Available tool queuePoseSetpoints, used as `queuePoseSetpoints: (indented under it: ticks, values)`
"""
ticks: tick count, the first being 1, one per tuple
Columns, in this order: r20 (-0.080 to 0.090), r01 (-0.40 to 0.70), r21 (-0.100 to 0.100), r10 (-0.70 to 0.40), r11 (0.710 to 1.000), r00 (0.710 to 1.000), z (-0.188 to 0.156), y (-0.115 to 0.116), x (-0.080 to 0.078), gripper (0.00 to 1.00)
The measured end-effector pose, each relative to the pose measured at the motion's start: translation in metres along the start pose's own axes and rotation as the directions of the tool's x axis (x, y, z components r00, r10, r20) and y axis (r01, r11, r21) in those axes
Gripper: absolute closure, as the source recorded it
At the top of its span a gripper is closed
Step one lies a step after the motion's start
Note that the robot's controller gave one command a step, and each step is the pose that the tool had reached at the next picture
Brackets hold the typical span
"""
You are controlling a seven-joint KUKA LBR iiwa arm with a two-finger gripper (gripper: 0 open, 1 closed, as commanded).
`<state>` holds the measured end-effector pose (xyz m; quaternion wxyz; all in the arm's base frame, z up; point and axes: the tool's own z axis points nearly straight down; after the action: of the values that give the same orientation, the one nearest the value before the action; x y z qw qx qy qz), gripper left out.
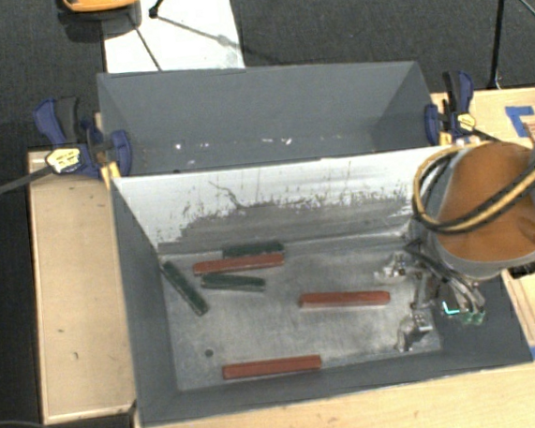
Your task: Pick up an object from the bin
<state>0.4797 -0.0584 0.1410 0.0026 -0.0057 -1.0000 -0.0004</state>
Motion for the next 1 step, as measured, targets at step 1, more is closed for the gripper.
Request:
queuePoseSetpoints:
  ticks: [1]
  values:
    - [0.007, 0.002, 0.001, -0.003, 1.0, 1.0, -0.0032, 0.0001, -0.002, 0.0]
